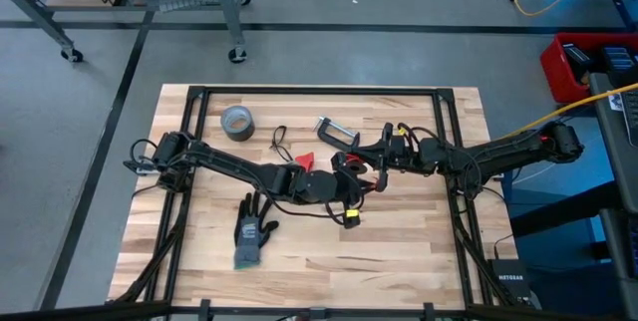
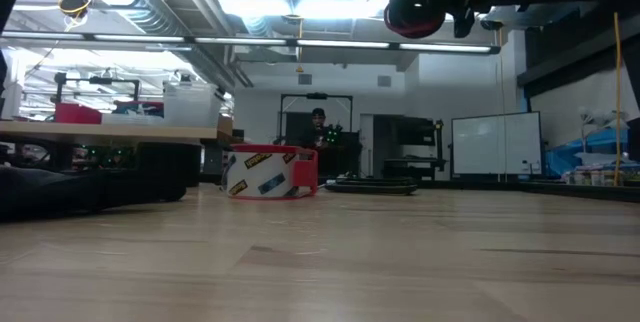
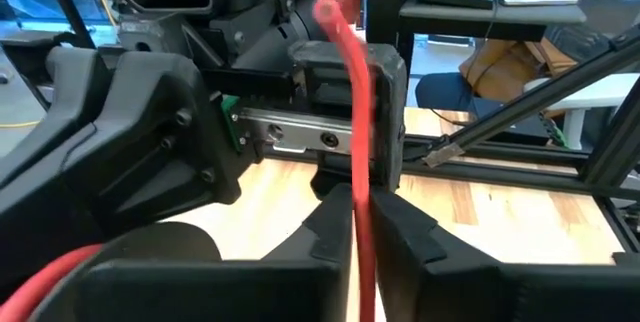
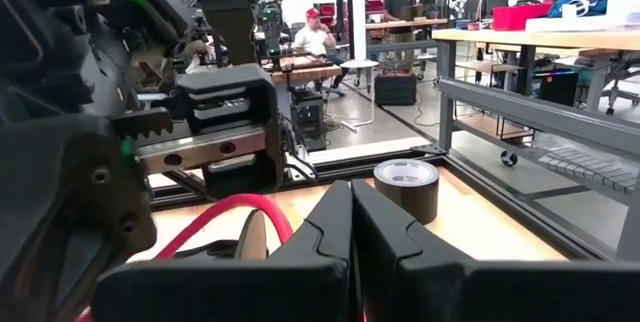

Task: Coil cords
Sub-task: Coil the red wire onto the spool

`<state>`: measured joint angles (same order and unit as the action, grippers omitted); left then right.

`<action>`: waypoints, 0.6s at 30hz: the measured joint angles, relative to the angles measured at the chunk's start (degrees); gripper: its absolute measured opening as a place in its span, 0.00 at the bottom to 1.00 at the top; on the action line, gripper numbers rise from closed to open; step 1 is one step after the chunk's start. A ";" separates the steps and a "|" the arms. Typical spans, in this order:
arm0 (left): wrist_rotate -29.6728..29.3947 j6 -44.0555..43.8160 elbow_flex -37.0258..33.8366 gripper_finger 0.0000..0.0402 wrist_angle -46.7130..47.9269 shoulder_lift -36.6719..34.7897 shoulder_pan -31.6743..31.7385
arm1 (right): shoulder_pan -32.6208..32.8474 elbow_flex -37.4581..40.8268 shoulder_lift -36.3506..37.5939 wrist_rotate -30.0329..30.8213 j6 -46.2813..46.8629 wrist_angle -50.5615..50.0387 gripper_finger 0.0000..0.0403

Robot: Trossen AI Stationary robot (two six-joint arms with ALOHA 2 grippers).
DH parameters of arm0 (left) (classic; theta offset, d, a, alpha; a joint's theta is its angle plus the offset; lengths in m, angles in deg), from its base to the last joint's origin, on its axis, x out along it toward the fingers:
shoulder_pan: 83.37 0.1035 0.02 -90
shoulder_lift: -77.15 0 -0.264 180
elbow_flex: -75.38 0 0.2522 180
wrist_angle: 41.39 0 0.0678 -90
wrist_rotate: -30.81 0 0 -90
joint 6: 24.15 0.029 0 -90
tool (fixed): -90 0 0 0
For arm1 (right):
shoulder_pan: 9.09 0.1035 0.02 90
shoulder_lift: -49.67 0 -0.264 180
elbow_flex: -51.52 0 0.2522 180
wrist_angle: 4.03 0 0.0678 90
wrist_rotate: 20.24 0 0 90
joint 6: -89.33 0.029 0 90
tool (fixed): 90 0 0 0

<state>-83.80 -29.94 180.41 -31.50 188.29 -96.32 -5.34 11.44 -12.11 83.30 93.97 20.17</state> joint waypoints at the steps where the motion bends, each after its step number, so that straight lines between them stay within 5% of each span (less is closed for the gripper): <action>1: -0.01 -0.01 0.00 0.09 0.04 -0.02 0.00 | 0.00 0.00 0.00 -0.02 -0.01 -0.10 0.01; 9: -0.28 0.71 0.02 0.29 1.25 -0.04 -0.02 | 0.02 0.00 -0.02 -0.13 -0.18 -0.15 0.01; 18: -0.29 3.05 0.02 0.29 1.56 -0.07 -0.24 | 0.02 0.00 -0.01 -0.16 0.09 -2.16 0.01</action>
<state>-84.10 -26.89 180.43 -29.94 188.22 -96.56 -5.32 11.44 -12.12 83.15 94.06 18.01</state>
